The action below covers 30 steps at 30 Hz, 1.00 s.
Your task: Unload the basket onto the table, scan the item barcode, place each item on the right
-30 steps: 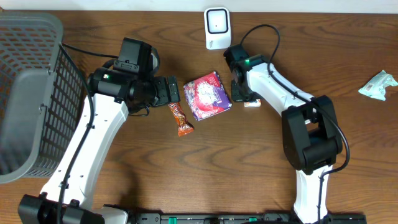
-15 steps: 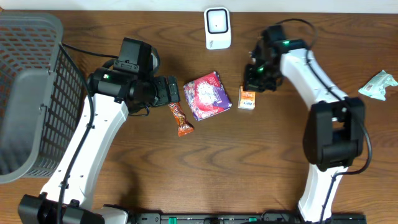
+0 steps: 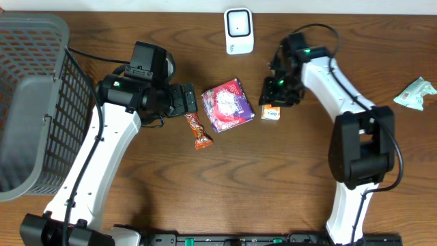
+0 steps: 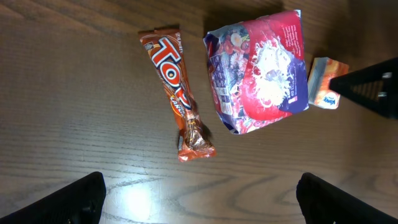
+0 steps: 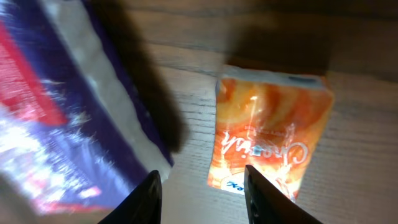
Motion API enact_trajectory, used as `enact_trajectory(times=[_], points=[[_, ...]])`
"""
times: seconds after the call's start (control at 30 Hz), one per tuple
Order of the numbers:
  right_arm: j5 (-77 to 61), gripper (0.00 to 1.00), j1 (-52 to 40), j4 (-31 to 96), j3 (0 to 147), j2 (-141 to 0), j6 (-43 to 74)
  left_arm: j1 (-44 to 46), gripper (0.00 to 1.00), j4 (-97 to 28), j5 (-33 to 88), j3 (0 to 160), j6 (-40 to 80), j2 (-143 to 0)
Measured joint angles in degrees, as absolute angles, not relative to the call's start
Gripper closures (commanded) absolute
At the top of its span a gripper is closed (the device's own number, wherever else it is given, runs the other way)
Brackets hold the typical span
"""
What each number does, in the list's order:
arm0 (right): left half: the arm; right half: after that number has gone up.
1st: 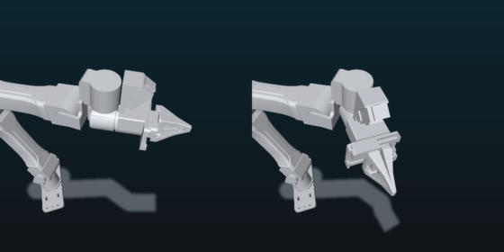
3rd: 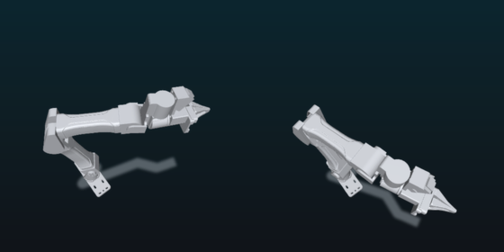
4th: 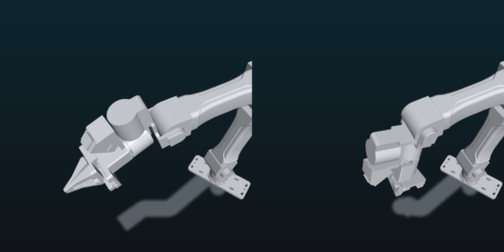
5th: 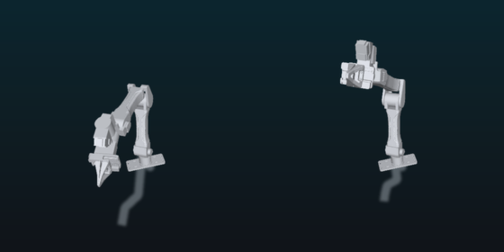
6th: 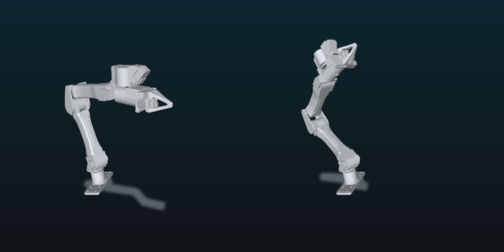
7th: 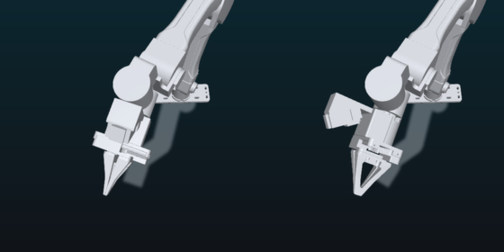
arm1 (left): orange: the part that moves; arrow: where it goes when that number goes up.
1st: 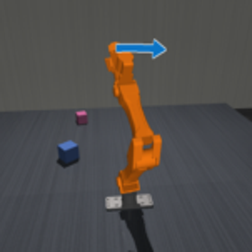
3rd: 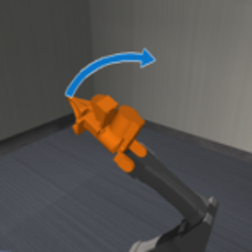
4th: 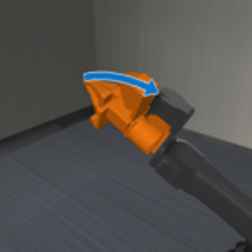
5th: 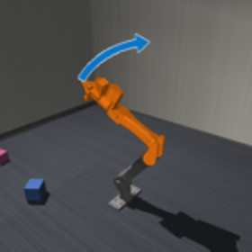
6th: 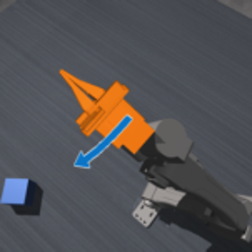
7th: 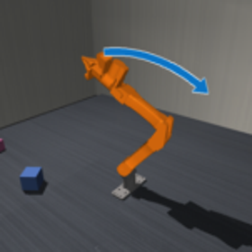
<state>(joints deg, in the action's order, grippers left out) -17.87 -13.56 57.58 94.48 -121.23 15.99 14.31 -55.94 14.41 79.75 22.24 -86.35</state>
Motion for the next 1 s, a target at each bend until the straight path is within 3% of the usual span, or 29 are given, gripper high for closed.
enact_trajectory(times=[0.5, 1.0], points=[[14.8, 0.60, -26.8, 56.7, 92.9, -121.2, 33.8, 14.3, 0.02, -55.9, 14.4, 79.7, 22.2, -86.3], [18.6, 0.66, -26.8, 46.9, 83.4, -119.8, 36.7, 14.3, 0.02, -55.9, 14.4, 79.7, 22.2, -86.3]])
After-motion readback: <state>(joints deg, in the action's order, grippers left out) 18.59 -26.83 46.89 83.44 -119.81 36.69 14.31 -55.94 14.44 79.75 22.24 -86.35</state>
